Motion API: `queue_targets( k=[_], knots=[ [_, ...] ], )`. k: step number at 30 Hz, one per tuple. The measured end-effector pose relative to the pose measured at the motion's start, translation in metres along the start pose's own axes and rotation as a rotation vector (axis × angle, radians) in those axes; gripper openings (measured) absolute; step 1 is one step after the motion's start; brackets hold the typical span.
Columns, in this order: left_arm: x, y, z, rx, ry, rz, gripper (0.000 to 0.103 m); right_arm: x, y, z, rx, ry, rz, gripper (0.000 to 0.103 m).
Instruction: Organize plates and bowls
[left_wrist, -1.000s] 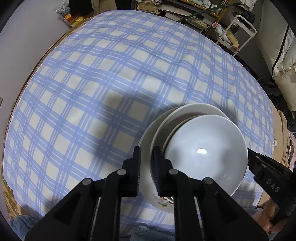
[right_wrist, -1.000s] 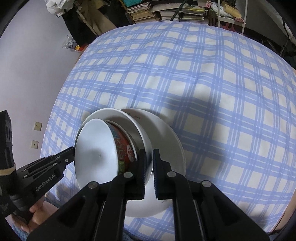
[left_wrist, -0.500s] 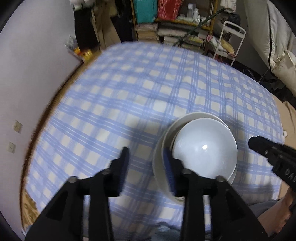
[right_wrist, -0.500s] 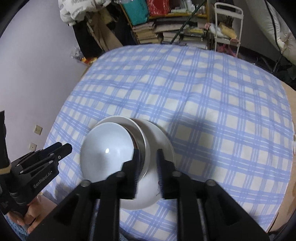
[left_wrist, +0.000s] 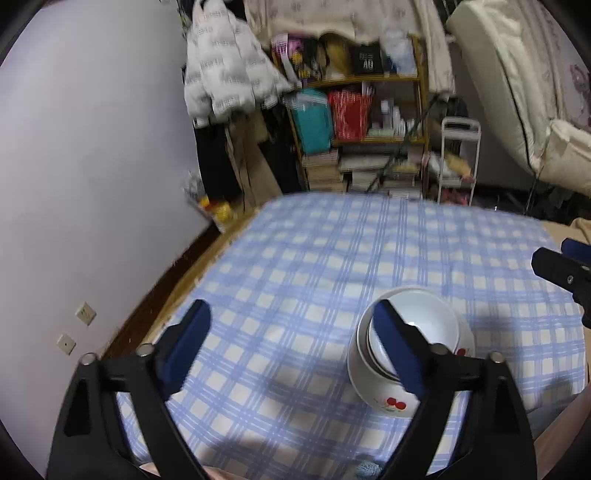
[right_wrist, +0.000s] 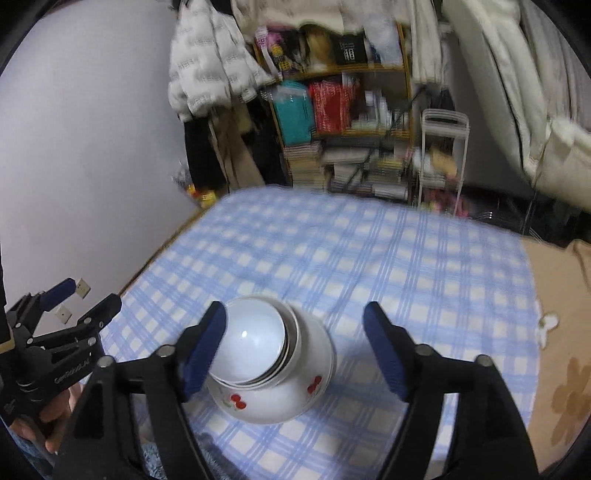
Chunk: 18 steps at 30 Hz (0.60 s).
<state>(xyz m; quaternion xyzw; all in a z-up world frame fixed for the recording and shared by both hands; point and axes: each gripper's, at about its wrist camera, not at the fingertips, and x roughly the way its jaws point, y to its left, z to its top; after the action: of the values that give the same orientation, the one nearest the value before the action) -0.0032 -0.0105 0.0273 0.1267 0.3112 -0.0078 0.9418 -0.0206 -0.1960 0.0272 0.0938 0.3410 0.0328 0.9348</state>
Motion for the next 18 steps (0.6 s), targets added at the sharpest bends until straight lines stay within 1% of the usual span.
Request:
queue_targets(
  k=[2,3,6,10,12,18],
  knots=[
    [-0.014,0.002,-0.002,0.003,-0.045,0.009,0.096,-0.011,0.002,0.000,-0.017,-0.044,0.003,0.102],
    [-0.021,0.003,-0.004,0.001,-0.062,0.016,0.097,-0.020,0.004,0.000,-0.030,-0.078,0.005,0.103],
    [-0.034,0.005,-0.007,-0.008,-0.096,0.031,0.098,-0.037,0.006,-0.002,-0.043,-0.145,0.007,0.103],
    [-0.050,0.003,-0.016,0.006,-0.147,0.059,0.099,-0.050,0.005,-0.006,-0.027,-0.211,0.011,0.103],
    [-0.055,0.002,-0.021,0.002,-0.174,0.078,0.100,-0.053,0.003,-0.008,-0.018,-0.233,0.005,0.103],
    [-0.057,0.000,-0.028,-0.006,-0.196,0.088,0.100,-0.052,-0.002,-0.013,-0.020,-0.250,-0.029,0.103]
  ],
)
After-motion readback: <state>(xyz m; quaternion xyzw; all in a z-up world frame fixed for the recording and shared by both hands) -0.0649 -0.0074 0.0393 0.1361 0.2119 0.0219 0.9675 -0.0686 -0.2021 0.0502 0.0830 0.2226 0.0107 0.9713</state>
